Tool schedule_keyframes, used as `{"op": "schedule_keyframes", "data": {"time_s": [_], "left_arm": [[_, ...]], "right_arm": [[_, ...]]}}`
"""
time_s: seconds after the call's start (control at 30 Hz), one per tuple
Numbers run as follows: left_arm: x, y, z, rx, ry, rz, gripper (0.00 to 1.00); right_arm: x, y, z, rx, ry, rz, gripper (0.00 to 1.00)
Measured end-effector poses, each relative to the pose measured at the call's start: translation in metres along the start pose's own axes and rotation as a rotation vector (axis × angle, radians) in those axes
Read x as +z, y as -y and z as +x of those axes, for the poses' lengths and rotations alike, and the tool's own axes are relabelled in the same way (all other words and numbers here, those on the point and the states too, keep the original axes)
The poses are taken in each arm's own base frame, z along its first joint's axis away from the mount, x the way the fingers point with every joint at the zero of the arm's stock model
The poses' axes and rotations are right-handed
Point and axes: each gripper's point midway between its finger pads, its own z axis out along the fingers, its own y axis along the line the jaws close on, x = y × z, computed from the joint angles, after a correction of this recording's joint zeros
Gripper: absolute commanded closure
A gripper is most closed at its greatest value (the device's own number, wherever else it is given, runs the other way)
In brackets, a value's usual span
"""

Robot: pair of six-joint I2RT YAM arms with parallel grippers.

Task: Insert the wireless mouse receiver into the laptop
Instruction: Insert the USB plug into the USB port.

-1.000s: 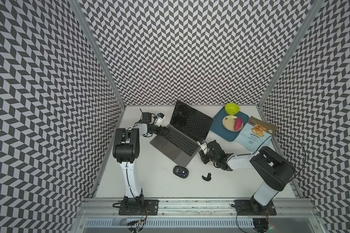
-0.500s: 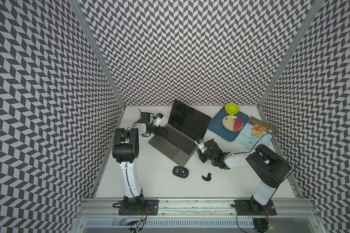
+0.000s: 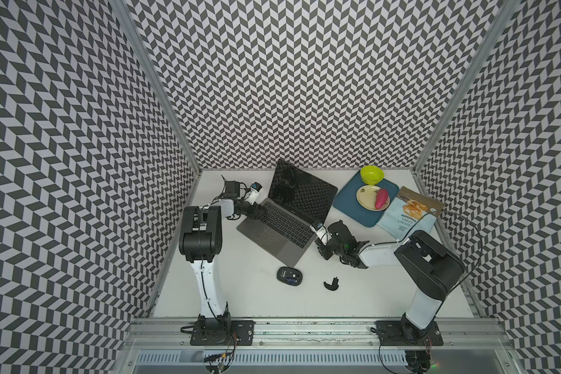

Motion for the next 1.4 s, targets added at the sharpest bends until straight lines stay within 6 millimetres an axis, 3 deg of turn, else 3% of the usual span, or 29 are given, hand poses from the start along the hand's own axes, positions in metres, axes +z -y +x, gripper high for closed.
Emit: {"op": "schedule_keyframes", "data": {"time_s": [0.6,1.0,1.27,1.4], "left_arm": [[-0.011,-0.015,0.006,0.017,-0.017,-0.112,0.41],[-0.025,-0.020,0.013,0.030,-0.039,-0.201,0.40],[-0.031,-0.026,0.011,-0.029,-0.022,-0.224,0.24],[-0.032,-0.015,0.005,-0.090,0.017,-0.148,0.20]], "right_arm": [[0.013,0.011,-0.014,-0.123,-0.016,-0.022,0.86],[0.018,0.003,-0.019,-0.236,-0.026,-0.097,0.87],[0.028,0.004,-0.028,-0.214,-0.016,-0.098,0.89],[0.037,0.000,-0.037,-0.212,0.012,-0.097,0.89]]}}
